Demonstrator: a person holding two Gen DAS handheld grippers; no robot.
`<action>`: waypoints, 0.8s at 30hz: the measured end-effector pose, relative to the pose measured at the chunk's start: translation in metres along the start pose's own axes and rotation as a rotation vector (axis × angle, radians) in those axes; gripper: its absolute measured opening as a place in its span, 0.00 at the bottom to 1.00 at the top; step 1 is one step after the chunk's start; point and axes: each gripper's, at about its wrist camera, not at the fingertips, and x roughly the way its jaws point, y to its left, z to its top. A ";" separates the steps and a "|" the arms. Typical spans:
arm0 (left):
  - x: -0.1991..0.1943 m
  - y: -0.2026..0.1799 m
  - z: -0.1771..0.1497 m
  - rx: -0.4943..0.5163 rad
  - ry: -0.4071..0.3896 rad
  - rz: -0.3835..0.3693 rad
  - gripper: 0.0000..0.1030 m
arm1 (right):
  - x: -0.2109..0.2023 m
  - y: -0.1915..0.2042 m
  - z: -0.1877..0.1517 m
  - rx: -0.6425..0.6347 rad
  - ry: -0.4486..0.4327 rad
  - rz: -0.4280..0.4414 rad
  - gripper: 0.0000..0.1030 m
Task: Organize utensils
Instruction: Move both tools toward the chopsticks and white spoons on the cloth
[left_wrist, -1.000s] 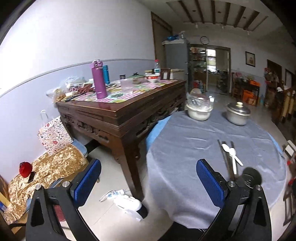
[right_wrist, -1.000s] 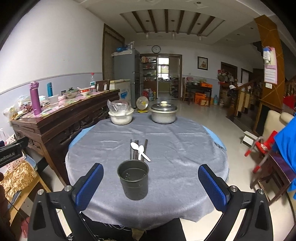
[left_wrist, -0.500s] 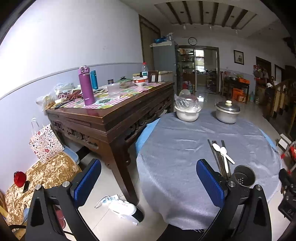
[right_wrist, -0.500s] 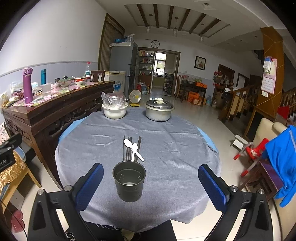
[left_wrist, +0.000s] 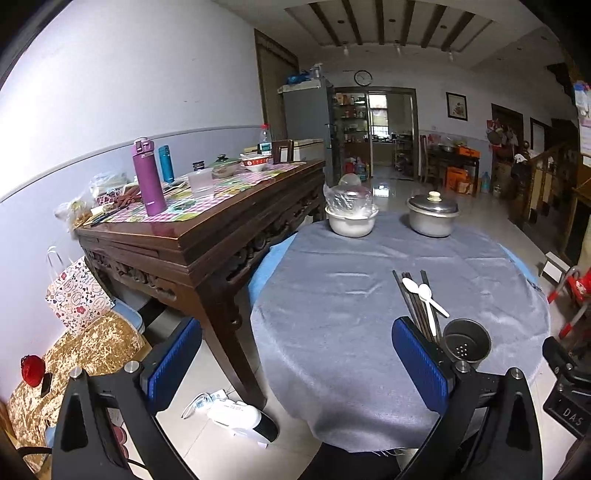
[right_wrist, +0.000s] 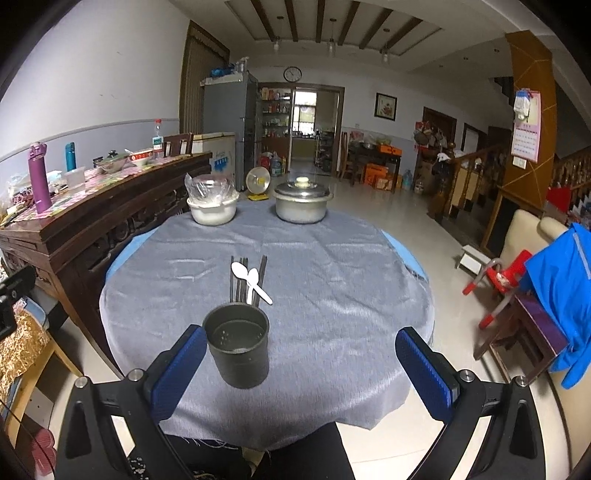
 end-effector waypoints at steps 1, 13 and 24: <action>0.000 -0.001 0.000 0.003 0.001 -0.003 0.99 | 0.001 -0.002 -0.001 0.004 0.005 0.002 1.00; -0.003 -0.013 -0.002 0.034 0.004 -0.019 0.99 | 0.004 -0.006 -0.005 0.021 0.020 0.011 1.00; 0.000 -0.018 -0.003 0.040 0.013 -0.032 0.99 | 0.007 -0.004 -0.006 0.020 0.029 0.020 1.00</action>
